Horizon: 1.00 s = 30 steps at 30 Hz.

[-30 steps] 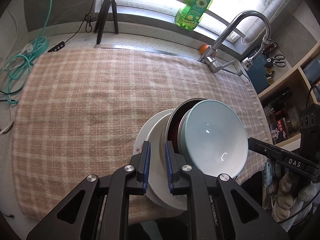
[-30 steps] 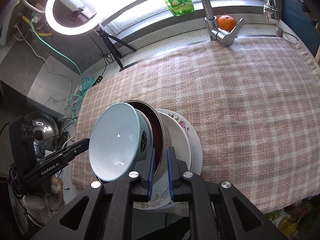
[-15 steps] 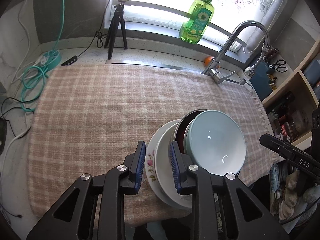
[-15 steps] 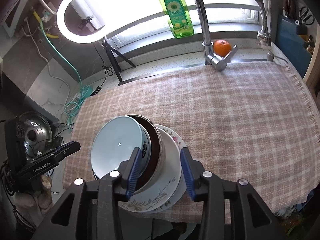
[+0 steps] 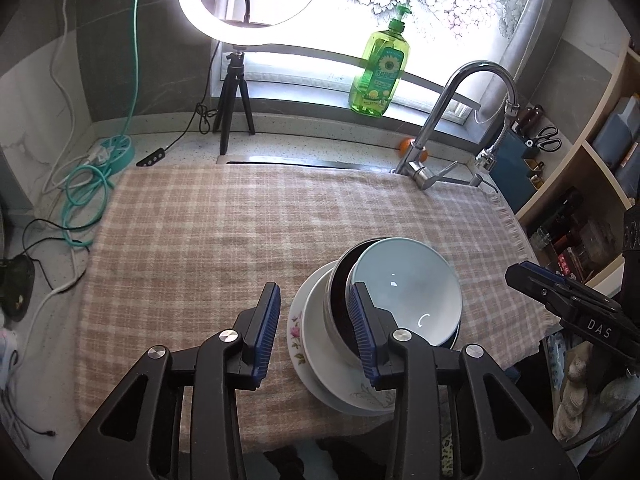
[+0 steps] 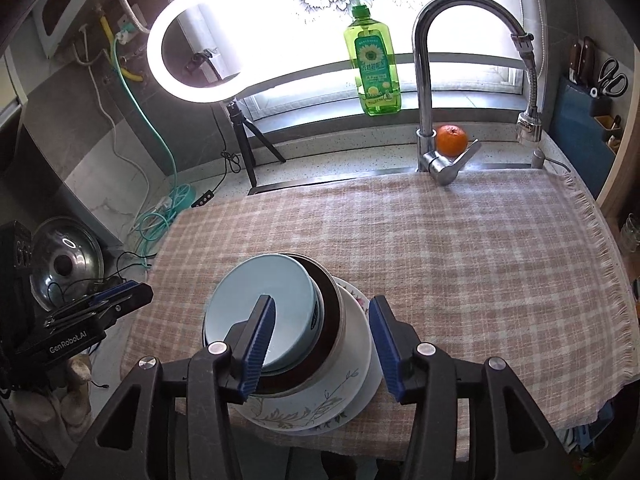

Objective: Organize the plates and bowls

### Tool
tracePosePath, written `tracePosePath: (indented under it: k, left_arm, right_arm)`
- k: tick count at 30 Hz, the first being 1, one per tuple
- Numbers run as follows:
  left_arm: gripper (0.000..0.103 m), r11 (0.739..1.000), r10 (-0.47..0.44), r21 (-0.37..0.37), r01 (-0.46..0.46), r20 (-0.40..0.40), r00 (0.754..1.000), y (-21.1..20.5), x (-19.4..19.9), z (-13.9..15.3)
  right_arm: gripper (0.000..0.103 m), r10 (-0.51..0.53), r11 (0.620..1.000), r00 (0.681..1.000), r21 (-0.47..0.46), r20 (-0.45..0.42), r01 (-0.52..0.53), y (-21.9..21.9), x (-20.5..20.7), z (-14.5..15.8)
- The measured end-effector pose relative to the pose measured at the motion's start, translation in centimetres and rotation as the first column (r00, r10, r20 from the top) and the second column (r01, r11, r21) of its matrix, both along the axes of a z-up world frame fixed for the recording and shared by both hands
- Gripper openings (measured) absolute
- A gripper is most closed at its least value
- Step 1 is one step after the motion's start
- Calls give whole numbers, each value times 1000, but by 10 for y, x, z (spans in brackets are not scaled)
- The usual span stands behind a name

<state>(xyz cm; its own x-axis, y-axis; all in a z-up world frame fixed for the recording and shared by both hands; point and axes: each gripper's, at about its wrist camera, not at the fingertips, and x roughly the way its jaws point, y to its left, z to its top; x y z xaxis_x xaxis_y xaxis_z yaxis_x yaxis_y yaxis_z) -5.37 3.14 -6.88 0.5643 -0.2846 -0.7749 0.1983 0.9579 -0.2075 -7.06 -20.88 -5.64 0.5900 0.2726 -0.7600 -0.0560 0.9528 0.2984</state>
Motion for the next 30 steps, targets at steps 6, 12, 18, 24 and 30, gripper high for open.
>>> tracePosePath:
  k: [6,12,18,24,30]
  left_arm:
    - [47,1000,-2,17,1,40,999,-4,-13,12]
    - [47,999,7,49,-10,63,998,-9,-21,19]
    - [64,998,21,60,-27,97,995,-9,-25,28]
    - [68,998,20,64,-28,113,993,-12,-25,33]
    - [69,998,21,59,-29,124,992,-11,-24,36]
  right_arm:
    - [49,-3,1000,999,1,34,3,2,-9,12]
    - [55,-7,1000,997,-20,79,9,6,-17,26]
    - [75,-3,998,991,-67,135,12,12,-25,36]
    - [78,-9,998,990,-61,138,18,10,-23,37]
    - [78,-22,998,990,-58,139,30,8,-22,37]
